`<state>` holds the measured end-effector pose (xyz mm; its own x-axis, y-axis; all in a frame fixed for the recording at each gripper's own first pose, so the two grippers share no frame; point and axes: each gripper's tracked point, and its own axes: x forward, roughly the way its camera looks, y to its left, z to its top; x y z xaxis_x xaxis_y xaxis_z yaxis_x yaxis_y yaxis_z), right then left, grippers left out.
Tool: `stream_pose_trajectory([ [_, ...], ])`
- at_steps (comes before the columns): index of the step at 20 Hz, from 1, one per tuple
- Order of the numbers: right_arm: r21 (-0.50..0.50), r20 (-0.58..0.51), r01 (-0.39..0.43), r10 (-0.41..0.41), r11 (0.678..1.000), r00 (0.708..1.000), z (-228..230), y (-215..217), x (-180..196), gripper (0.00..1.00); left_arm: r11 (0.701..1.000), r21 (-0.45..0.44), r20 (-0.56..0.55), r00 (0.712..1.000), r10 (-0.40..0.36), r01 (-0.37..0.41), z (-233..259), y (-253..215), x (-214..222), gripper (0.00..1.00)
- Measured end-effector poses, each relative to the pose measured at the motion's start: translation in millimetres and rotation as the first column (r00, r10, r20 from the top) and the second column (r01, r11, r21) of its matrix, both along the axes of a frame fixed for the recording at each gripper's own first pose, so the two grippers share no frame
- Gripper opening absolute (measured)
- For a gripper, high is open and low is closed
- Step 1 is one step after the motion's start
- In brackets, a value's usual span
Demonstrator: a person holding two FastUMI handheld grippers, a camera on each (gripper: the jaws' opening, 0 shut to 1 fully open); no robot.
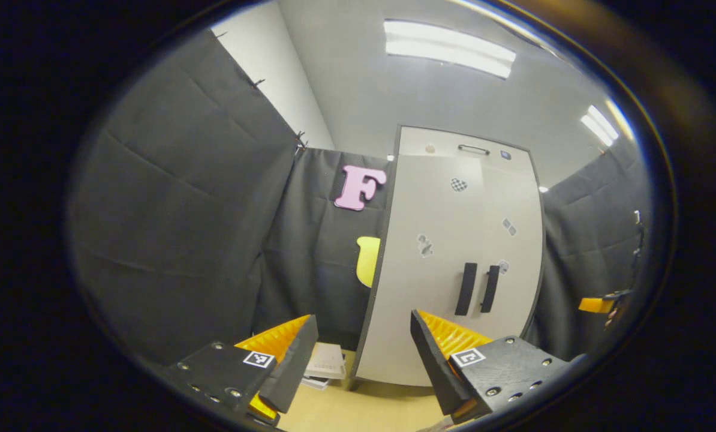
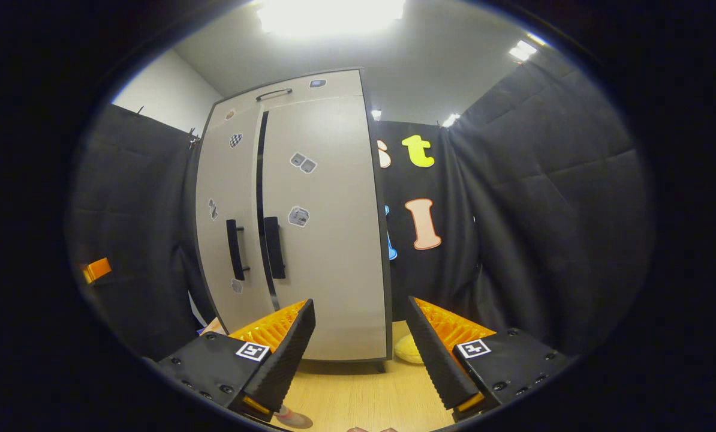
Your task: Grasp the bottle in the cabinet with the left hand and place it on the coaster, then close the right door with the right hand and the left door with the left hand.
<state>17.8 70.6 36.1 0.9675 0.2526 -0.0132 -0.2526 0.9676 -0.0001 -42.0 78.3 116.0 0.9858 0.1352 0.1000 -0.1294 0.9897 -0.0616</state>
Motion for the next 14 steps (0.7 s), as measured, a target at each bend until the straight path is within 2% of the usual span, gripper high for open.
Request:
stream_pose_trajectory([
  [3, -0.002, -0.006, 0.002, -0.002, 1.0, 1.0, 1, 1, 4, 0.98, 1.0, 0.028, -0.014, 1.0, -0.014, 0.014, -1, -2, 0, 0.9],
  [5, -0.011, -0.014, 0.006, -0.006, 1.0, 1.0, 0, 2, 6, 0.98, 0.998, 0.036, -0.045, 0.998, -0.049, 0.051, -10, -7, 3, 0.9],
  [6, -0.018, -0.025, 0.005, -0.005, 1.0, 1.0, -2, 3, 7, 0.98, 0.997, 0.015, -0.075, 0.994, -0.078, 0.08, -17, -10, 5, 0.9],
  [8, -0.036, -0.046, 0.004, -0.006, 0.999, 0.999, -3, 3, 8, 0.98, 0.996, -0.023, -0.115, 0.989, -0.09, 0.088, -38, -11, 16, 0.91],
  [9, -0.048, -0.052, 0.005, -0.008, 0.999, 0.999, -3, 2, 9, 0.98, 0.996, -0.036, -0.127, 0.988, -0.085, 0.081, -48, -11, 22, 0.85],
  [10, -0.063, -0.055, 0.011, -0.015, 0.998, 0.998, -2, 0, 10, 0.98, 0.995, -0.047, -0.139, 0.986, -0.088, 0.083, -57, -16, 21, 0.91],
  [13, -0.101, -0.072, 0.029, -0.037, 0.994, 0.997, -10, -6, 18, 0.98, 0.996, -0.02, -0.165, 0.982, -0.088, 0.086, -76, -26, 31, 0.91],
  [14, -0.099, -0.089, 0.027, -0.036, 0.995, 0.995, -14, -7, 20, 0.98, 0.997, -0.003, -0.178, 0.981, -0.077, 0.078, -79, -25, 32, 0.96],
])
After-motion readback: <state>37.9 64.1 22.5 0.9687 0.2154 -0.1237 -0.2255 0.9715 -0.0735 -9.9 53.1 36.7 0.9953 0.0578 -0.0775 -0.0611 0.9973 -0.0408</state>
